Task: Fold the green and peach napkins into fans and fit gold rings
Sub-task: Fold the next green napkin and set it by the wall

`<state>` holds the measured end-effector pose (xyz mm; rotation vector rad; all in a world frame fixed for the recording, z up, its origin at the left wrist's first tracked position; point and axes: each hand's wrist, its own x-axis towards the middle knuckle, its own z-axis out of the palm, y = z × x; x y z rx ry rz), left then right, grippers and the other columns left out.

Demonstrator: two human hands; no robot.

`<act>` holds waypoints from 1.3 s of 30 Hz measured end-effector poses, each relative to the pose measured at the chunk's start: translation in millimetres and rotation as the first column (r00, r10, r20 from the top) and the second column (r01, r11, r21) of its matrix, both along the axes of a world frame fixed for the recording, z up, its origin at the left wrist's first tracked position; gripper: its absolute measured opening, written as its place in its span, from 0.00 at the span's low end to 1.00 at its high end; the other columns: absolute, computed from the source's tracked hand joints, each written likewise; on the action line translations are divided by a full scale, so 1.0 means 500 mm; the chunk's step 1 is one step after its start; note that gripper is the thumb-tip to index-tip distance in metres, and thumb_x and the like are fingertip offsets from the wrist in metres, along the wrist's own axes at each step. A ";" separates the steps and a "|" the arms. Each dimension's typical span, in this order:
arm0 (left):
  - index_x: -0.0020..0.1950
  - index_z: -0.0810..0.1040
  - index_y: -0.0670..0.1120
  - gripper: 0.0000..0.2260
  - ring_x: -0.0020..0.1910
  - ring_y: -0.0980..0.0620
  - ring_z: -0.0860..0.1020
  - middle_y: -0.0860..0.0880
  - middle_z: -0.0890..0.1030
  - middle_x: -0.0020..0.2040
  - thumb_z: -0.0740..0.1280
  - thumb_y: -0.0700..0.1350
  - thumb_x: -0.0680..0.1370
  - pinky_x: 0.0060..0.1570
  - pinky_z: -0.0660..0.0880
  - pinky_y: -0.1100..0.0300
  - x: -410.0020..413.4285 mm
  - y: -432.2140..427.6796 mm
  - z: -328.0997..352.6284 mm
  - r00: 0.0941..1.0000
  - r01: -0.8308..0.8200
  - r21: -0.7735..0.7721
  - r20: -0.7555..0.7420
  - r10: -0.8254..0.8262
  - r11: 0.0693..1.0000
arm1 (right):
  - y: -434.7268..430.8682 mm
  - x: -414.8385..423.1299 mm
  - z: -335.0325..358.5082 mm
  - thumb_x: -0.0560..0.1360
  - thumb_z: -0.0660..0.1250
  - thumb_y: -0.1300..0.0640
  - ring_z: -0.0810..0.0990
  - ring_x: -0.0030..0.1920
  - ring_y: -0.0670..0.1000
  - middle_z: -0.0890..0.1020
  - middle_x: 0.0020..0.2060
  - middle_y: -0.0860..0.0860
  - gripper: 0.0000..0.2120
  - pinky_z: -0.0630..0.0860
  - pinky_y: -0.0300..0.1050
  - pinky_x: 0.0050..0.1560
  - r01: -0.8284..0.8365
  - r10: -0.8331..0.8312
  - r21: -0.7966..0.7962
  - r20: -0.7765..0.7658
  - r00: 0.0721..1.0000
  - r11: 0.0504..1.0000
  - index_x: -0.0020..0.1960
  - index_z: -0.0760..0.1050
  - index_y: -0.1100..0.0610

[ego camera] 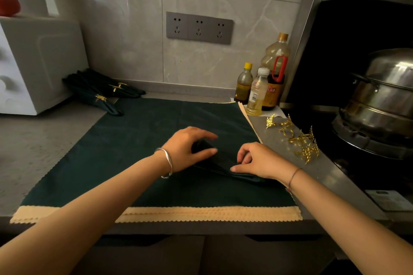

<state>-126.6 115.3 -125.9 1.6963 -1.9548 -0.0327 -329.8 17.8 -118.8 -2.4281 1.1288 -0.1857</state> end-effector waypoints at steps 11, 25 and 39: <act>0.68 0.69 0.56 0.24 0.61 0.56 0.73 0.56 0.76 0.61 0.67 0.59 0.74 0.65 0.63 0.60 -0.082 -0.041 -0.010 0.950 0.078 0.090 0.297 -0.101 0.993 | -0.027 -0.069 0.001 0.68 0.73 0.45 0.70 0.42 0.43 0.75 0.36 0.42 0.14 0.66 0.39 0.45 0.076 -0.190 0.379 0.275 0.943 0.922 0.38 0.72 0.52; 0.69 0.68 0.54 0.19 0.59 0.49 0.76 0.50 0.77 0.62 0.62 0.55 0.79 0.59 0.73 0.54 -0.124 -0.099 0.052 0.890 -0.006 0.258 0.442 -0.113 0.966 | -0.155 -0.254 -0.088 0.75 0.67 0.50 0.74 0.48 0.51 0.74 0.55 0.56 0.17 0.70 0.43 0.44 0.560 -0.451 -0.087 0.498 0.740 0.824 0.58 0.73 0.58; 0.70 0.67 0.54 0.19 0.58 0.49 0.76 0.50 0.78 0.60 0.60 0.54 0.80 0.56 0.72 0.57 -0.080 -0.086 0.053 0.865 -0.122 0.206 0.502 0.002 0.971 | -0.068 -0.194 0.002 0.73 0.70 0.55 0.80 0.51 0.46 0.82 0.49 0.51 0.10 0.75 0.36 0.53 -0.025 -0.056 0.239 0.325 0.944 0.971 0.52 0.75 0.57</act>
